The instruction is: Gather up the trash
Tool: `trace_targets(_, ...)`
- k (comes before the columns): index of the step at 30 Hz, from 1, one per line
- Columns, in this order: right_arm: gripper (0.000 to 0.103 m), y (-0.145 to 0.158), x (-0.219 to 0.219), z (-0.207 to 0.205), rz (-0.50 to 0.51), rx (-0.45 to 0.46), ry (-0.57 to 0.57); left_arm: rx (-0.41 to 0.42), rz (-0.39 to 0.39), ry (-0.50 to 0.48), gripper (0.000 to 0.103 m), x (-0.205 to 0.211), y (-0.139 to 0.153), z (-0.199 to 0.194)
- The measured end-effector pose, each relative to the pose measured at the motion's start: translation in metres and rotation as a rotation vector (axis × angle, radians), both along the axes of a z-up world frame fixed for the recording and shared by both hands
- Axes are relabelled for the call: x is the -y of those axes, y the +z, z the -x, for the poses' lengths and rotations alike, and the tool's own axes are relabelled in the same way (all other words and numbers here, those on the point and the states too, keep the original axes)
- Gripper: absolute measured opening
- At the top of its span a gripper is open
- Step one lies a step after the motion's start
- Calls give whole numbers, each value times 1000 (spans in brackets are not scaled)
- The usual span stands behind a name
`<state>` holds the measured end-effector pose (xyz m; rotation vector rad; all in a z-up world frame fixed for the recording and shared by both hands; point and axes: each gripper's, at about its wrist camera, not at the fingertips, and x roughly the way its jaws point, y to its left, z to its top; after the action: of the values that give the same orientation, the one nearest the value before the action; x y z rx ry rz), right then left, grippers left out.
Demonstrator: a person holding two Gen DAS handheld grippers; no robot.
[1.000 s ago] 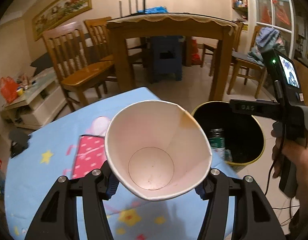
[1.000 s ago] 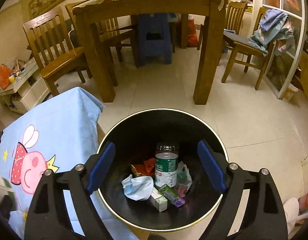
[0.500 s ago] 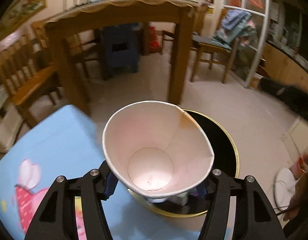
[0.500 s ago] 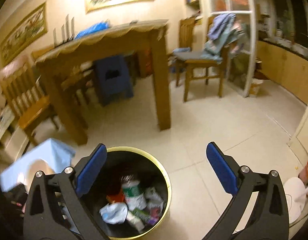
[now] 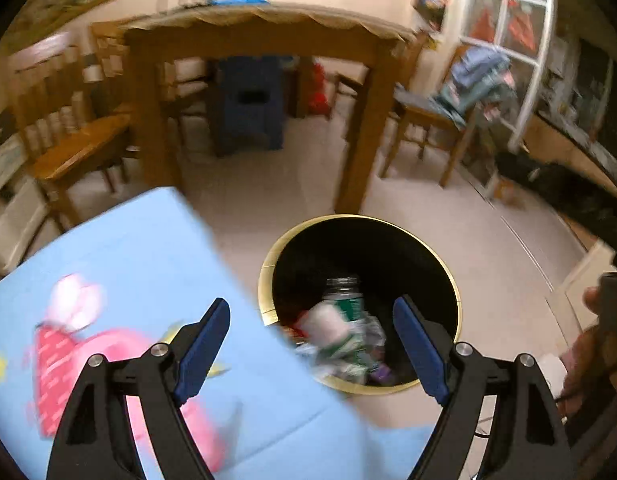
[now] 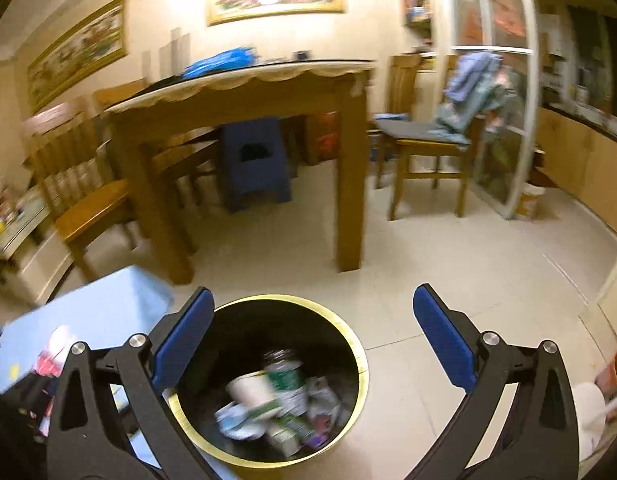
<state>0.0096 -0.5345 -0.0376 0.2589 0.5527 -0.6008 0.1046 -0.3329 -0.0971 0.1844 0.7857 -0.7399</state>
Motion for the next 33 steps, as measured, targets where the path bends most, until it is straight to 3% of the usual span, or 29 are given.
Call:
trace_targets(6, 98, 2, -93, -26, -43, -77, 268, 63, -46, 255, 81, -113, 21, 18)
trace_targets(8, 98, 7, -129, -28, -26, -85, 316, 122, -92, 351, 95, -145, 34, 29)
trace_targets(11, 98, 16, -178, -26, 0, -94, 362, 194, -142, 469, 96, -185, 57, 40)
trace_targets(15, 98, 41, -227, -17, -20, -44, 438, 239, -145, 524, 96, -219, 85, 54)
trace_targets(17, 98, 61, -249, -11, -30, -7, 474, 248, -110, 535, 96, -235, 102, 62)
trace_targets(23, 98, 103, -289, 13, 38, 30, 513, 325, -48, 567, 96, -266, 140, 92)
trace_targets(29, 98, 119, -303, 32, 65, 43, 522, 294, 6, 591, 96, -280, 148, 99)
trace_targets(33, 98, 117, -305, 40, 65, 47, 527, 300, 1, 602, 96, -280, 148, 100)
